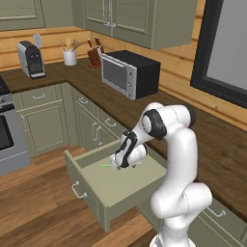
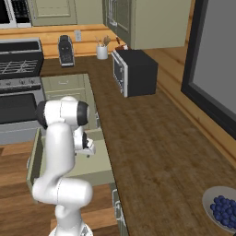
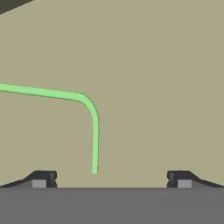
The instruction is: Take a straw from the drawer in front and place it inside the glass cup on the dining counter.
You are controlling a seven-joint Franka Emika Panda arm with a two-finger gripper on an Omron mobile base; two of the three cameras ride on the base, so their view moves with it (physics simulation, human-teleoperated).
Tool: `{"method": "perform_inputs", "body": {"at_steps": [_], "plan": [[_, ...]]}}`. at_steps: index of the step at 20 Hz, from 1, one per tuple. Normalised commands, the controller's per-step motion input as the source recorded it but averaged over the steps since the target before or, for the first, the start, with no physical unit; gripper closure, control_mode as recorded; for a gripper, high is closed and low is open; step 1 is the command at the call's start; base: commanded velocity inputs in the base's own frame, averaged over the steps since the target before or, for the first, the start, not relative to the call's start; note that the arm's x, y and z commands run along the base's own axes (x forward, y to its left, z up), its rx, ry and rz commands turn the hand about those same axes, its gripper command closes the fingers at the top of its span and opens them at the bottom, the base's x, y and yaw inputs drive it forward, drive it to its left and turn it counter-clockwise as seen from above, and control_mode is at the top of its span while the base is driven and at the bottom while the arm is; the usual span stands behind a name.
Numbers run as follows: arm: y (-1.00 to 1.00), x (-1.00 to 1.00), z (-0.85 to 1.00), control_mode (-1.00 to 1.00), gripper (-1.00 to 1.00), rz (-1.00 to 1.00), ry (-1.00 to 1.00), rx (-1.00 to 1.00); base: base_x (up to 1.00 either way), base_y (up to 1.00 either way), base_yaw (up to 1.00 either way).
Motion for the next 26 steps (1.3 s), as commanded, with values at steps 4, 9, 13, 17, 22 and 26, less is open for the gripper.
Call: {"method": "perform_inputs", "body": {"at_steps": [4,9,13,17,22,26], "plan": [[0.09,0.3,-0.16,-1.0,-1.0,0.0,0.04,0.0,0.0,0.0,0.0],[0.1,0.27,-0.18,-1.0,-1.0,0.0,0.04,0.0,0.0,0.0,0.0],[0.14,0.21,-0.21,-1.0,-1.0,0.01,0.04,0.0,0.0,0.0,0.0],[0.09,0.24,-0.25,-1.0,-1.0,0.01,0.04,0.0,0.0,0.0,0.0],[0.03,0.11,-0.33,-1.0,1.0,0.02,0.05,0.0,0.0,0.0,0.0],[0.06,0.0,-0.25,-1.0,1.0,0.03,0.03,0.0,0.0,0.0,0.0]]}}
